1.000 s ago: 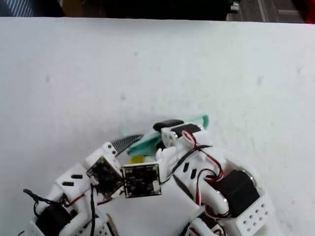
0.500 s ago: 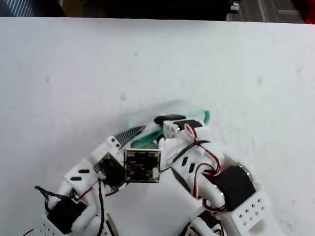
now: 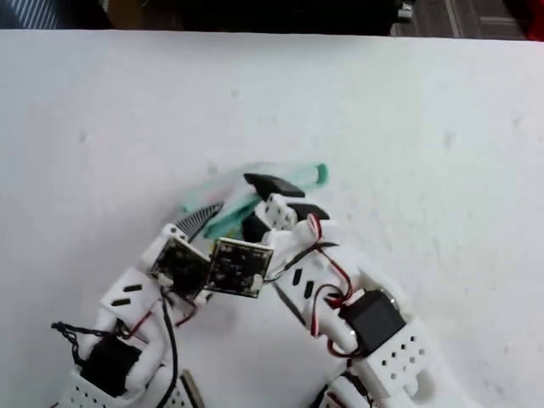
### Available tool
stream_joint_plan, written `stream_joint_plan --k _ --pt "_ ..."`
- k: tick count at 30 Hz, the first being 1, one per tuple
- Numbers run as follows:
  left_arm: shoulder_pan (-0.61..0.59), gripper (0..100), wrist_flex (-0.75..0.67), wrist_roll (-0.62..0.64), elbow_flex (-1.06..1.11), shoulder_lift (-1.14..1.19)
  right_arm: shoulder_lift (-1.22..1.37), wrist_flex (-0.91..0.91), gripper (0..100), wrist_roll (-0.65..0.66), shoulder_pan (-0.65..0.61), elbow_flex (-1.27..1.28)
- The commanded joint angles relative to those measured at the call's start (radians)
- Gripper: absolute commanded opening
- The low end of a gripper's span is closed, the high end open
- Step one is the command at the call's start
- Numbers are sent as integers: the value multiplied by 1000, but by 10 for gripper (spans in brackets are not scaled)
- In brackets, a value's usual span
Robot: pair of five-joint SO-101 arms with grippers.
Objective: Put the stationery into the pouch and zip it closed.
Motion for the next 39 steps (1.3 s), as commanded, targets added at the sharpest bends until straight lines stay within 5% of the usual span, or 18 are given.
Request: stream_joint_plan --k 1,12,21,39 --pt "-45 22 -75 81 -6 -21 -87 -51 217 -229 -5 -43" --pt "-45 22 -81 84 6 -21 -113 -31 220 -500 65 -258" --pt "-48 22 -81 84 8 -21 -105 395 165 -531 4 -328" --pt "-41 22 -77 78 21 -21 -102 282 213 -529 -111 -126"
